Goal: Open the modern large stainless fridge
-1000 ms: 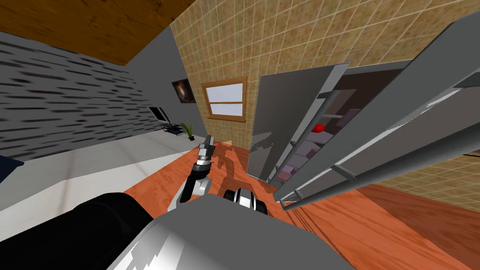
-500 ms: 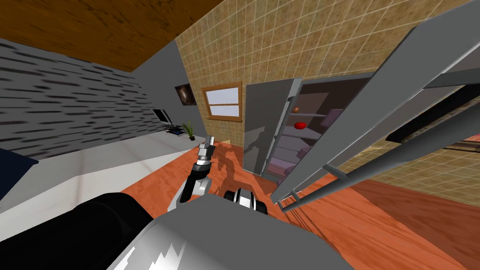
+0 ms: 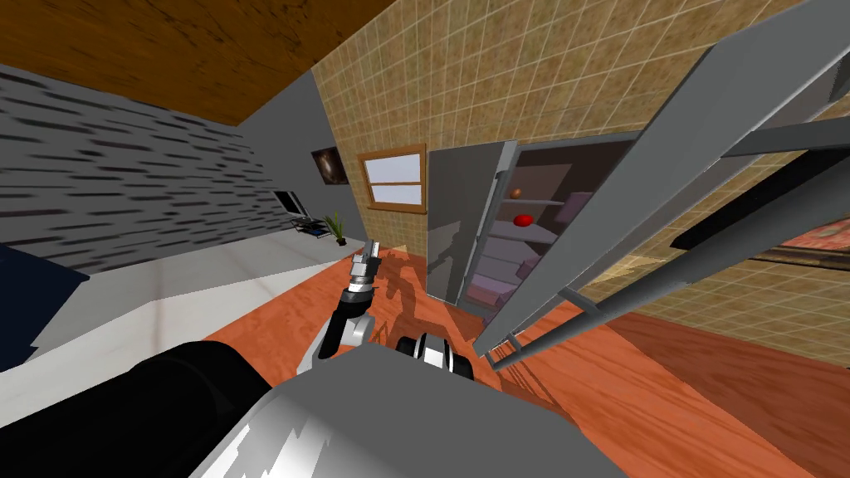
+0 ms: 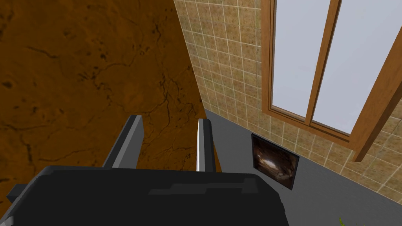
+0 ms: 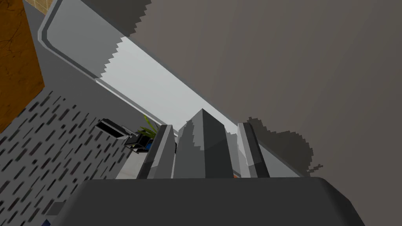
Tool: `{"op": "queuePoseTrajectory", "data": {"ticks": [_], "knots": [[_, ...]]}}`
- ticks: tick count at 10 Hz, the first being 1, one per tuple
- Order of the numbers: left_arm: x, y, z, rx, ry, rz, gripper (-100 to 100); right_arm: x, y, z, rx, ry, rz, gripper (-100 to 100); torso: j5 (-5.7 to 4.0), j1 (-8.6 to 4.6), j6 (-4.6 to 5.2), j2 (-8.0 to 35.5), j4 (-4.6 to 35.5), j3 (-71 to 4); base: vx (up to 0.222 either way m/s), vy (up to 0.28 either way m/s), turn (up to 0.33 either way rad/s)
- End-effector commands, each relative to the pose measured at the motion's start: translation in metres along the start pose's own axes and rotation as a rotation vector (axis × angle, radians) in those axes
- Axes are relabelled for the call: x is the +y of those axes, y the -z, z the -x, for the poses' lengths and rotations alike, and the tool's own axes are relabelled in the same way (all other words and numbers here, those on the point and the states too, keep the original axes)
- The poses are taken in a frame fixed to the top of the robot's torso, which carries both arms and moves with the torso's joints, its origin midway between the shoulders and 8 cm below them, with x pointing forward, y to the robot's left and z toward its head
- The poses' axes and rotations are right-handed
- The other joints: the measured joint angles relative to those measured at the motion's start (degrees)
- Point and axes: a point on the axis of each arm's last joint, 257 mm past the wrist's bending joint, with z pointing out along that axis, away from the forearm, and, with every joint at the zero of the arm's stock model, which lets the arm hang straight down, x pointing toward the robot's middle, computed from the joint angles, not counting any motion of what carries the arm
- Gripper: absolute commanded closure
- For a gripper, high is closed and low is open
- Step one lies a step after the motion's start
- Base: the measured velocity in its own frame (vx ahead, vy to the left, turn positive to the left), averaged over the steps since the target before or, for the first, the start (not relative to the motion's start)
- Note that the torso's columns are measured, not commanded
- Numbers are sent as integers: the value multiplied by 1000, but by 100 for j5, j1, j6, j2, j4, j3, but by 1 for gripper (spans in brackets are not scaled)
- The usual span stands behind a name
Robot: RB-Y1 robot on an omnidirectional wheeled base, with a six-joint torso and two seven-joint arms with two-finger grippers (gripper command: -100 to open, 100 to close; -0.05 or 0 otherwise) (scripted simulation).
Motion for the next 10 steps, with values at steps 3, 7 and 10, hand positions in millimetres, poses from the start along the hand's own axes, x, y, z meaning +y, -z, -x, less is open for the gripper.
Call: {"op": "queuePoseTrajectory", "data": {"ticks": [3,7,10], "knots": [[0,0,0,0,0,0,0,-25,-20,25,-92,3,-90,100,-21,-39,13,9,5,10,-125,-232,48],[0,0,0,0,0,0,0,-48,-35,50,-180,5,-172,100,-17,2,6,-18,-18,0,-124,-254,43],[0,0,0,0,0,0,0,-20,-1,30,-100,-27,-78,100,-7,8,-14,-37,-30,-23,-106,-172,215]]}}
